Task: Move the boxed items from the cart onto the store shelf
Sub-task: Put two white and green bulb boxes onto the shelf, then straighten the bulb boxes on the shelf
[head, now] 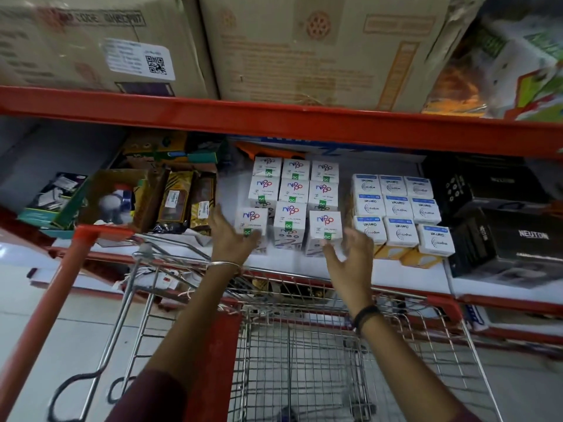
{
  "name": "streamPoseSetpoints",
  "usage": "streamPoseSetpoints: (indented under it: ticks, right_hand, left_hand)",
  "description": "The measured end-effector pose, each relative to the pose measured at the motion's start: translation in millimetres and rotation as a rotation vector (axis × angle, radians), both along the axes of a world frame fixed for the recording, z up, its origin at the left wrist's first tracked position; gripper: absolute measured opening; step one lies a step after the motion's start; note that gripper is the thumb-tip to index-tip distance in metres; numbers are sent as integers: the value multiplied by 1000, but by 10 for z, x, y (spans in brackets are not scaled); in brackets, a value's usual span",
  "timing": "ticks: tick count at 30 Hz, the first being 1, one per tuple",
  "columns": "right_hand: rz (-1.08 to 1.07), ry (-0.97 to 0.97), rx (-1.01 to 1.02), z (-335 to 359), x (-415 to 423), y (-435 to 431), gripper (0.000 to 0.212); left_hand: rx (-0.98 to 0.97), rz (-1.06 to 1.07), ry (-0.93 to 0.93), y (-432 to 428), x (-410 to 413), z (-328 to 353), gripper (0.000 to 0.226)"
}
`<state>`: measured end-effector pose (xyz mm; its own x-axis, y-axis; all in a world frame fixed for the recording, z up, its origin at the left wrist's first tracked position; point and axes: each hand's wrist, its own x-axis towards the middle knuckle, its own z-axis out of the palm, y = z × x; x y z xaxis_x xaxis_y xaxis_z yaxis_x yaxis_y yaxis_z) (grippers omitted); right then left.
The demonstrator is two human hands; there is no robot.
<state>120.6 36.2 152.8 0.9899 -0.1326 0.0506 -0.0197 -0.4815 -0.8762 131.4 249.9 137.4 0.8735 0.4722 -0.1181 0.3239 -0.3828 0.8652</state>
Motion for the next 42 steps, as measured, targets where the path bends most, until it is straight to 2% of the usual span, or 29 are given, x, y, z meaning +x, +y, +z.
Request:
streamPoseSetpoints:
  ticks: [1,3,4,5,7,9,11,14,18,28,34,38,39,42]
  right_hand:
    - [-82,96,147,-33,-67,54,49]
    - [-167,405,508,-152,-43,132,61]
    - [-188,562,712,-226,20,150,68]
    - [-193,670,888,-277,89,162,70]
    - [-187,739,1056,-317,218,175,60]
    - [-201,728,1090,-319,294,199,40]
    - [-218,727,1102,-309,342,235,27]
    - [-229,730,1165,-354,401,272,20]
    - [-213,726,1176,-421,444,302,20]
    - [-286,718,1224,-487,512,388,63]
    - [-279,700,1232,-477,504,389,66]
    - [-191,702,1214,-484,436,231,53]
    - [-190,701,1219,-472,393,152,57]
    - [-265,704,1245,-490,195,-203,72]
  left_hand:
    - [-234,149,18,-52,-15,33,92]
    - [-709,393,118,-123,26,27,78]
    - [-865,455,167,-125,43,9,71]
    - [-957,486,201,-116,57,-9,67]
    - [-1040,490,228,-94,89,-111,66]
    - [-1075,468,215,-114,111,-150,61]
    - [-1101,430,182,-145,153,-110,44]
    - [-1066,397,163,-157,234,-184,31]
    - [-1111,421,147,-191,304,-259,30]
    - [-1041,386,187,-264,339,-292,35]
    - [-1017,374,178,-271,333,-253,38]
    - [-1023,434,175,-361,241,-206,65]
    - [-1010,490,150,-425,204,-190,65]
    - [-960,616,2,-758,12,-103,44]
